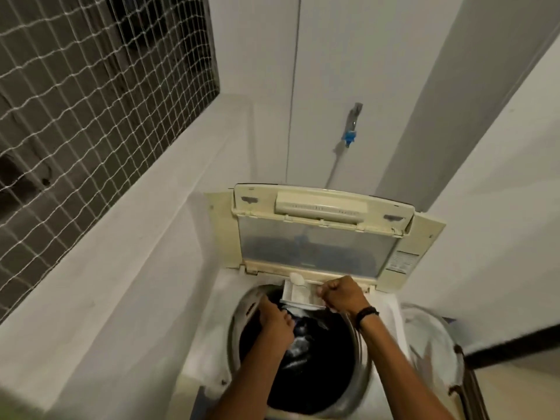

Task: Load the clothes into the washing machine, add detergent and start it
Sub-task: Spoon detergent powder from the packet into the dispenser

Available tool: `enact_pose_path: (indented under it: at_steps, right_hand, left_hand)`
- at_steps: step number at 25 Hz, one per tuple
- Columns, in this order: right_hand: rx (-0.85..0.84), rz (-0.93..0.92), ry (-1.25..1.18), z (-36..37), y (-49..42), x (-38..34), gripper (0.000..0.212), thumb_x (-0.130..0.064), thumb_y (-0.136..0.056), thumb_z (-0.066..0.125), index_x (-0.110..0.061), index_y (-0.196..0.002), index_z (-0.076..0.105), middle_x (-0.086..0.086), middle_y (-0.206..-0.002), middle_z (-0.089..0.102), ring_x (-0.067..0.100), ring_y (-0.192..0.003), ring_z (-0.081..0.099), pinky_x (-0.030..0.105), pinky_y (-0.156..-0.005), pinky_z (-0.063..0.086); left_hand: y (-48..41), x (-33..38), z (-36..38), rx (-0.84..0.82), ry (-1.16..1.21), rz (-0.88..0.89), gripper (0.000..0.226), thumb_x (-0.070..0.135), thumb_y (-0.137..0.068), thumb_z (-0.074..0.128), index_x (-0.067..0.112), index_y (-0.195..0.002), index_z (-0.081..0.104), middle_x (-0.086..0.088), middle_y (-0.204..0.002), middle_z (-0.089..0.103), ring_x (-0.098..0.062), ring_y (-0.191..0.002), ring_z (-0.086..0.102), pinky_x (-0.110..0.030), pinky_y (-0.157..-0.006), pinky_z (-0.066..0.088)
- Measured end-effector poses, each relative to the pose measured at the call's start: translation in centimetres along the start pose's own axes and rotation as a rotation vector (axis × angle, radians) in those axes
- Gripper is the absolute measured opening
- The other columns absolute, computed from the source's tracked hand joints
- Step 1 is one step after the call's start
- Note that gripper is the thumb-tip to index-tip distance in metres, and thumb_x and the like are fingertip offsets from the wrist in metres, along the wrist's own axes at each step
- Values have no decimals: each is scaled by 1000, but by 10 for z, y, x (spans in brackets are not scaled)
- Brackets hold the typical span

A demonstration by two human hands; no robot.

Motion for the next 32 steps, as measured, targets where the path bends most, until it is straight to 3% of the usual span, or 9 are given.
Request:
enact_pose_path:
  at_steps: [3,5,7,9,12,18,22,28,32]
  right_hand:
    - [29,68,1,8,-28,38,46,-29,-85,71,-16,-42,60,-4,-43,57,5,-43,50,23,-56,43]
    - [17,112,33,16,-39,56,38,-29,-86,68,-17,-50,66,-3,-51,65,2,-44,54,19,-54,45]
    - [-5,127,24,24,-45,68,34,-27,-88,67,-20,-54,68,-5,-55,67,4,-49,59,20,-57,49]
    - [-21,98,72,33,-50,77,34,-27,-90,65,-22,-56,67,-3,-64,70,11,-61,64,24,-65,50]
    - [19,-3,164,46,-55,83,26,-22,-92,61,-11,-70,71,5,-75,72,22,-73,66,23,-60,38]
    - [169,-270,360,69,-53,85,21,-15,-89,53,-11,-70,62,6,-74,63,23,-69,57,30,-63,43]
    - [314,-470,468,70,-38,80,26,-25,-85,44,-15,-72,64,-1,-70,62,16,-61,55,22,-56,42]
    - [333,-485,459,71,-37,78,25,-25,-86,47,-15,-72,65,-2,-69,62,15,-60,54,18,-57,38]
    - [274,-477,475,74,-38,81,15,-11,-74,73,-17,-68,62,-2,-67,61,15,-60,53,21,-53,40]
  left_hand:
    - [-33,-15,16,26,-42,-130,68,73,-89,38,9,-106,53,-12,-76,44,-24,-60,39,-34,-54,33]
    - [-53,-24,25,52,-2,-178,82,81,-84,37,13,-127,51,-17,-99,54,-30,-82,52,-37,-73,45]
    - [-63,-27,31,83,0,-185,94,85,-81,34,10,-138,45,-19,-125,53,-33,-105,52,-41,-96,45]
    - [-73,-30,35,121,-4,-158,97,87,-80,33,8,-136,47,-19,-124,53,-34,-108,53,-42,-99,44]
    - [-87,-35,40,173,-4,-132,98,89,-77,35,8,-127,56,-19,-125,59,-36,-121,55,-43,-105,45]
    - [-102,-44,43,195,48,-129,88,92,-73,35,11,-95,62,-19,-119,65,-36,-116,59,-45,-106,46]
    - [-112,-47,42,174,79,-149,93,93,-72,35,10,-105,61,-18,-118,65,-34,-112,61,-45,-107,46]
    - [-113,-46,39,146,57,-147,100,89,-77,32,5,-119,64,-18,-115,67,-32,-108,62,-42,-104,47]
    - [-113,-45,36,140,58,-147,100,88,-78,34,3,-123,63,-18,-111,66,-31,-101,61,-39,-98,49]
Point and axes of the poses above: each hand's wrist, its own y-axis away from the middle knuckle, its own z-axis out of the palm, x = y × z, the point moved 1 cm from there along -y, towards the middle knuckle
